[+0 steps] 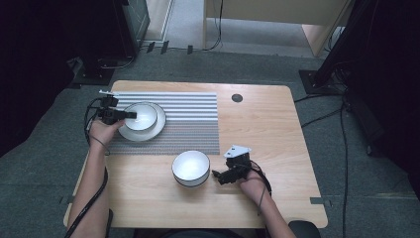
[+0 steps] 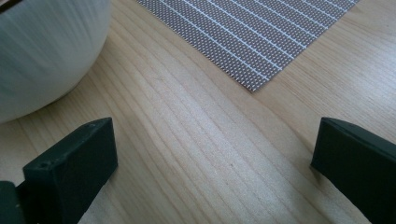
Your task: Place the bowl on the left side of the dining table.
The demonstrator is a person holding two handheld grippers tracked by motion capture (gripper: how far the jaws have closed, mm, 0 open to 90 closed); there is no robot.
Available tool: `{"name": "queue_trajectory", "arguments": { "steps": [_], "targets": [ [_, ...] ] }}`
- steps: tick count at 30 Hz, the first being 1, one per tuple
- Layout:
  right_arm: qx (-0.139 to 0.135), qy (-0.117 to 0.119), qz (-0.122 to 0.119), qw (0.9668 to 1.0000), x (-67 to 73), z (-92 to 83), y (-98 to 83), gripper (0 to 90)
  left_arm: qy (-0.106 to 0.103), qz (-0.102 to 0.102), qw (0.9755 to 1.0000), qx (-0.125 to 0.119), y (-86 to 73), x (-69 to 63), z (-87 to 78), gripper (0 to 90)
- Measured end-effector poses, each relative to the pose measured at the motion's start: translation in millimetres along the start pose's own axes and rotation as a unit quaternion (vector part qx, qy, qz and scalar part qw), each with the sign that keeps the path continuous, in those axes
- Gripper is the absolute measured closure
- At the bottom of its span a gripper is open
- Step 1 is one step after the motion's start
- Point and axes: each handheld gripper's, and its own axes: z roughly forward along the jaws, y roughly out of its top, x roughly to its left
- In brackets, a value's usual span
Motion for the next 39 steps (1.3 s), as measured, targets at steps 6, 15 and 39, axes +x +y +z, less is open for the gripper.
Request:
{"name": "queue_trajectory", "arguments": {
  "steps": [6, 15, 39],
  "targets": [
    [0.0, 0.0, 0.0, 1.0, 0.0, 0.1, 0.0, 0.0, -0.001, 0.001, 0.9999, -0.01, -2.4, 3.2, -1.9, 65.5],
    [0.0, 0.0, 0.002, 1.0, 0.3, -0.1, 0.0, 0.0, 0.001, 0.012, 0.9999, 0.001, -1.4, -3.0, -0.3, 43.9],
    [0.001, -0.001, 0.002, 1.0, 0.5, -0.4, -0.2, 0.0, 0.008, 0.025, 0.9996, 0.011, 4.6, -26.0, -14.2, 36.8]
  ]
}}
